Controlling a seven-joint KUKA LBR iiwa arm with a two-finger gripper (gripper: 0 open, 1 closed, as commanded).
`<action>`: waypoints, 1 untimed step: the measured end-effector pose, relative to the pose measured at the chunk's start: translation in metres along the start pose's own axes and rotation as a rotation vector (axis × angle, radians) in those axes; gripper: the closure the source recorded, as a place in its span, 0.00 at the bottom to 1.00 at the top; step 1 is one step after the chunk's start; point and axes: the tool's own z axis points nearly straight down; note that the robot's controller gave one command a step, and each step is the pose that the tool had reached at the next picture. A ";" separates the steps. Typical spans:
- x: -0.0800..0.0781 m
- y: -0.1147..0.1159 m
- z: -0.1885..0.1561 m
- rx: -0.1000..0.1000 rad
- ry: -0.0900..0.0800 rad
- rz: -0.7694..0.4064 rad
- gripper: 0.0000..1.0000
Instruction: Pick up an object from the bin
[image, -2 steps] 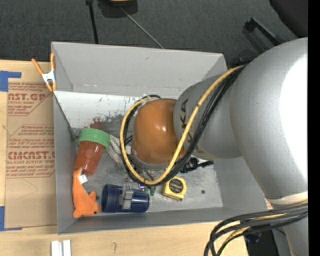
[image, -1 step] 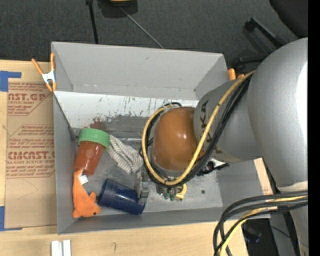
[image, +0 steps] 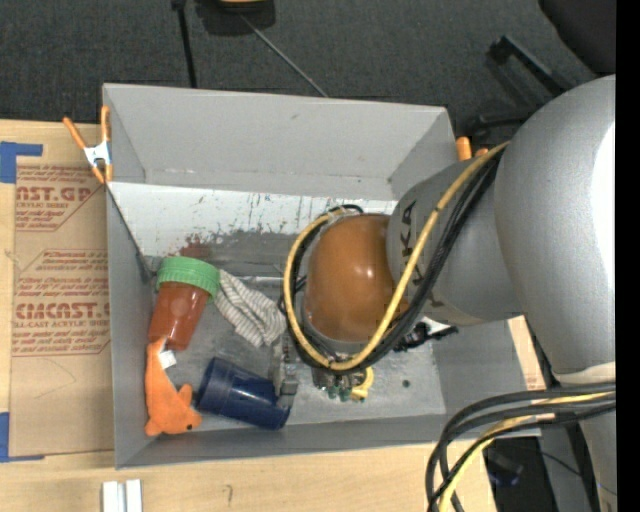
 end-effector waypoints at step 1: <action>-0.003 0.019 -0.036 0.002 0.013 -0.001 1.00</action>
Offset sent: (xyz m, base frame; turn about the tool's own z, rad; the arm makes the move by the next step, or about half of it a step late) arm 0.0022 0.0133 0.0387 0.0098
